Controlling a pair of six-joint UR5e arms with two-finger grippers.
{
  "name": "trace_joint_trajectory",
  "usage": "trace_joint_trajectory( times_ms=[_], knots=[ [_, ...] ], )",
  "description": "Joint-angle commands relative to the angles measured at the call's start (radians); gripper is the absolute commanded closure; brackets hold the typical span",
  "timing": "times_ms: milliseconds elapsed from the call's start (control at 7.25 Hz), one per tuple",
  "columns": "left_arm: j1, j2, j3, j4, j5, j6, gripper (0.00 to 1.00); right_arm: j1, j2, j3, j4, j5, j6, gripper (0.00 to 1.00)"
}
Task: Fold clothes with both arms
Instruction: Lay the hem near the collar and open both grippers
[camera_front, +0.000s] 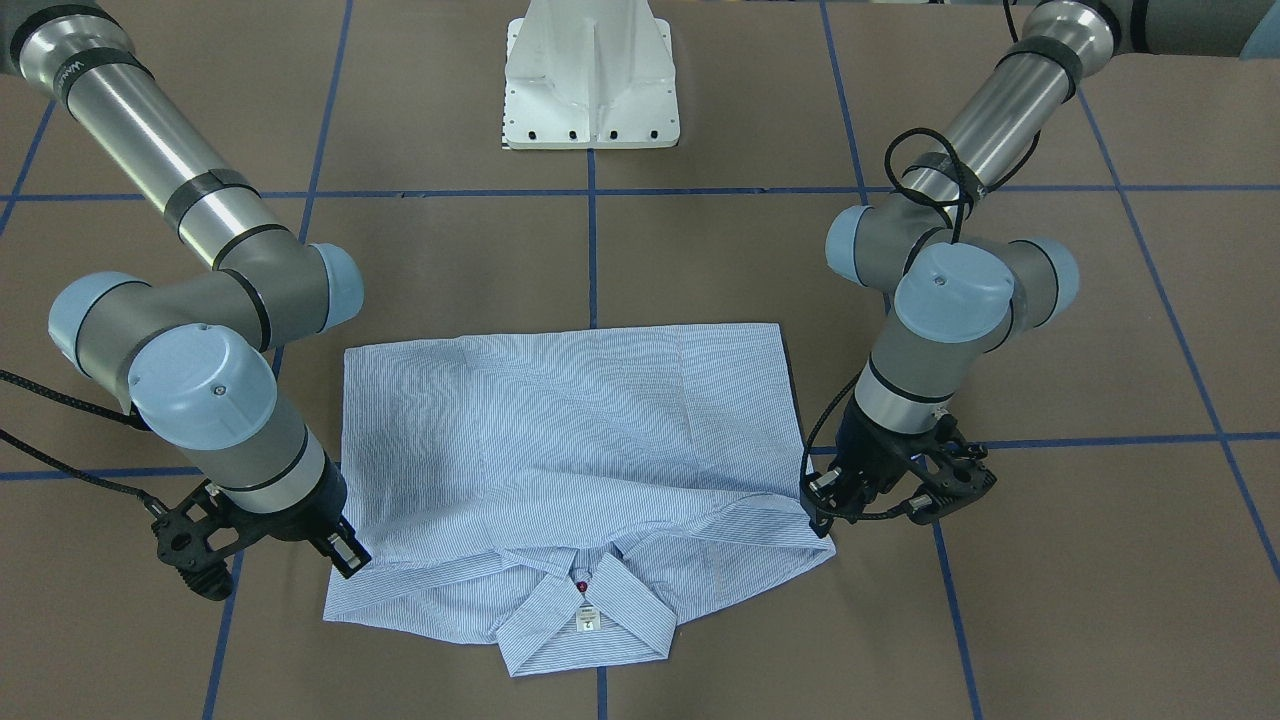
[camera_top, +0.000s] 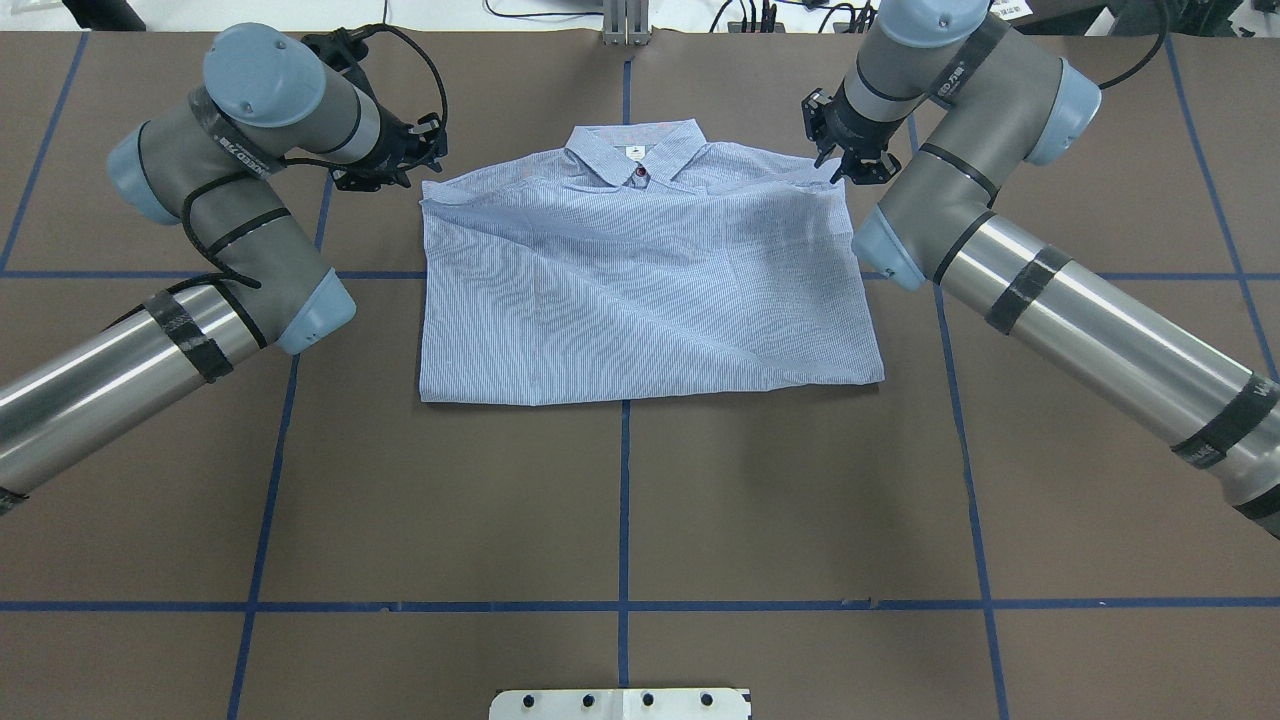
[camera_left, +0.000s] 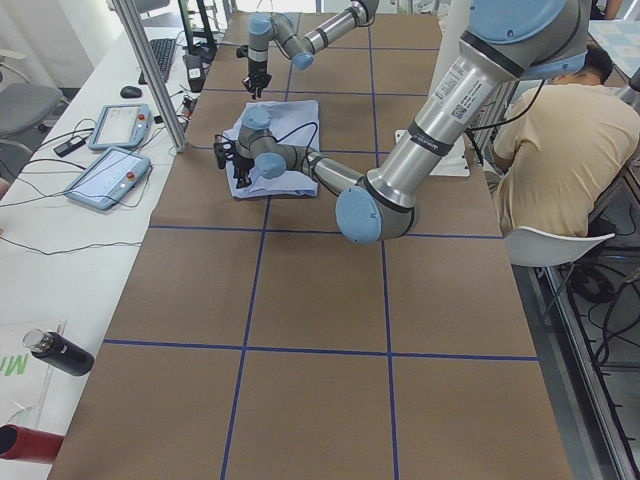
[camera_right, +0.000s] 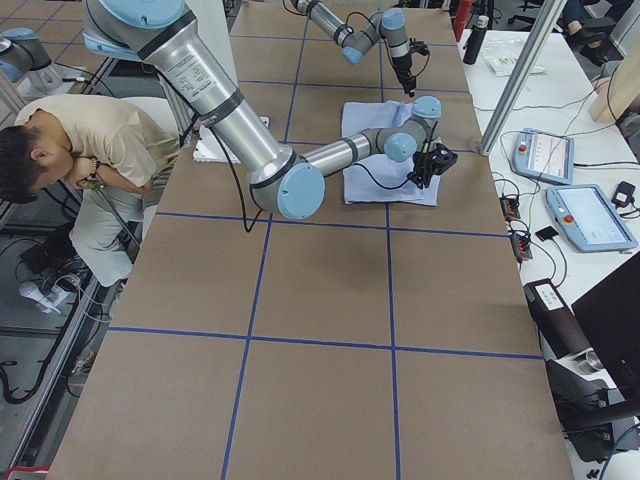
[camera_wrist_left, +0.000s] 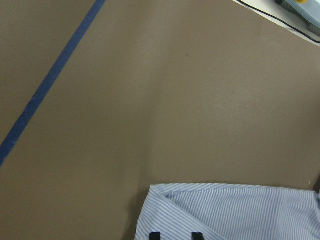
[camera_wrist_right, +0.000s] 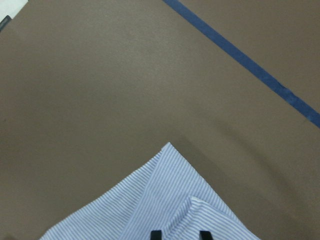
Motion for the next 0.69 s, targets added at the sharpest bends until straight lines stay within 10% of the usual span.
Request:
trace_joint_trajectory(
  times_ms=[0, 276, 552],
  knots=[
    [-0.02, -0.001, 0.007, -0.01, 0.0, 0.004, 0.0, 0.08, 0.007, 0.014, 0.012, 0.093, 0.002, 0.0],
    [-0.053, 0.008, -0.051, 0.017, -0.007, 0.069, 0.0, 0.067, -0.06, 0.115, 0.015, 0.097, 0.018, 0.0],
    [-0.066, 0.121, -0.221, 0.043, -0.013, 0.198, 0.0, -0.003, -0.294, 0.422, 0.018, 0.074, 0.086, 0.0]
  ],
)
